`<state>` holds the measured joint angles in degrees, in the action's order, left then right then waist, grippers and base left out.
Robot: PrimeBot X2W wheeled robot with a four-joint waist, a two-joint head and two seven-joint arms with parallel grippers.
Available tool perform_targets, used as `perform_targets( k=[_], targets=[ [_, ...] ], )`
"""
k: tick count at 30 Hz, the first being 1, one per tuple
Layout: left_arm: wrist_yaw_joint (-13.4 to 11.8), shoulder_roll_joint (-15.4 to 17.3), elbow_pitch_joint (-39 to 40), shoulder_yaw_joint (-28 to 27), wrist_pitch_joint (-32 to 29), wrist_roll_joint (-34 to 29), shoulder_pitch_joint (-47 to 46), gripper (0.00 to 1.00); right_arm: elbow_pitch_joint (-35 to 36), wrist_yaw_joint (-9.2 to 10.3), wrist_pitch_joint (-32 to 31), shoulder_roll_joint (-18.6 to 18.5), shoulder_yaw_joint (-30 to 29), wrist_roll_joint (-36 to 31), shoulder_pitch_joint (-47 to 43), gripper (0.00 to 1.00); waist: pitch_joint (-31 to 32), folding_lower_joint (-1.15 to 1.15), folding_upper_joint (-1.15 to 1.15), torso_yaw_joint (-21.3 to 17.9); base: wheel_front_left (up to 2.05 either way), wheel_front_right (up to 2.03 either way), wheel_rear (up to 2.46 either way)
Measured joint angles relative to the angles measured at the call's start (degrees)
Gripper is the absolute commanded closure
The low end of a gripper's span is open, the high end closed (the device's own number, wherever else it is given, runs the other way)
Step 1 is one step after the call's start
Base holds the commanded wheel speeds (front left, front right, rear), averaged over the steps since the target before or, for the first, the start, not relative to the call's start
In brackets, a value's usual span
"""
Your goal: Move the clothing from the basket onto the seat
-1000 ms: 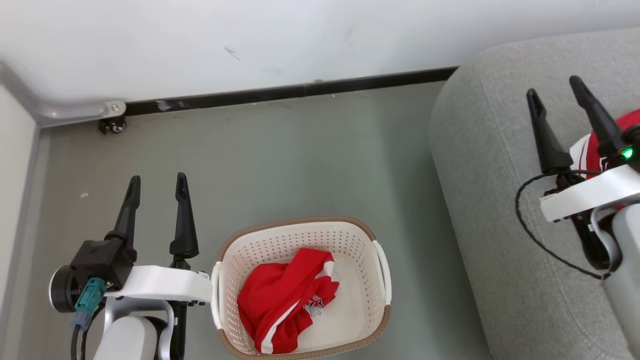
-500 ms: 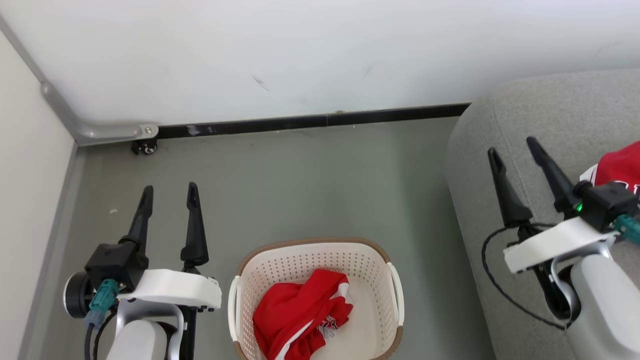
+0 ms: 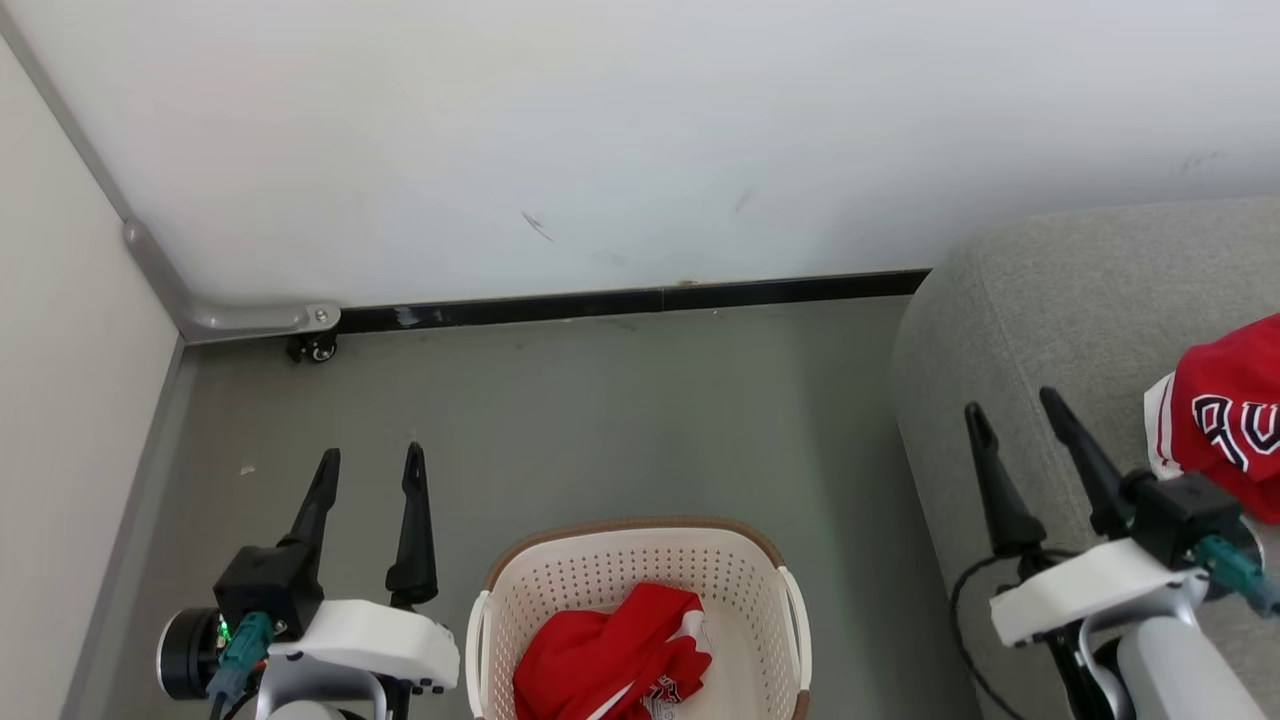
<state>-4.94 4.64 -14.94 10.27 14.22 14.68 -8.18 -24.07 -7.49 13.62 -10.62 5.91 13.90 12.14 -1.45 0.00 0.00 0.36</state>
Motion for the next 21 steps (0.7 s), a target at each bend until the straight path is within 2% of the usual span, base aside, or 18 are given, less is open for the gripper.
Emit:
perform_targets(
  k=[10,21],
  targets=[
    [0.41,0.03,-0.97,-0.2,0.0,-0.76,2.98,0.0,1.89,0.0,-0.58,3.41,-3.65,-2.03,-5.51,0.0,2.38,0.0,0.0,-0.38,0.0,0.0,0.0],
    [0.3,0.03,-1.56,-0.74,0.0,-0.83,4.98,0.0,4.6,0.0,-2.05,5.25,-5.8,-5.14,-9.92,0.0,3.66,0.0,0.0,-1.24,0.0,0.0,0.0]
  ],
)
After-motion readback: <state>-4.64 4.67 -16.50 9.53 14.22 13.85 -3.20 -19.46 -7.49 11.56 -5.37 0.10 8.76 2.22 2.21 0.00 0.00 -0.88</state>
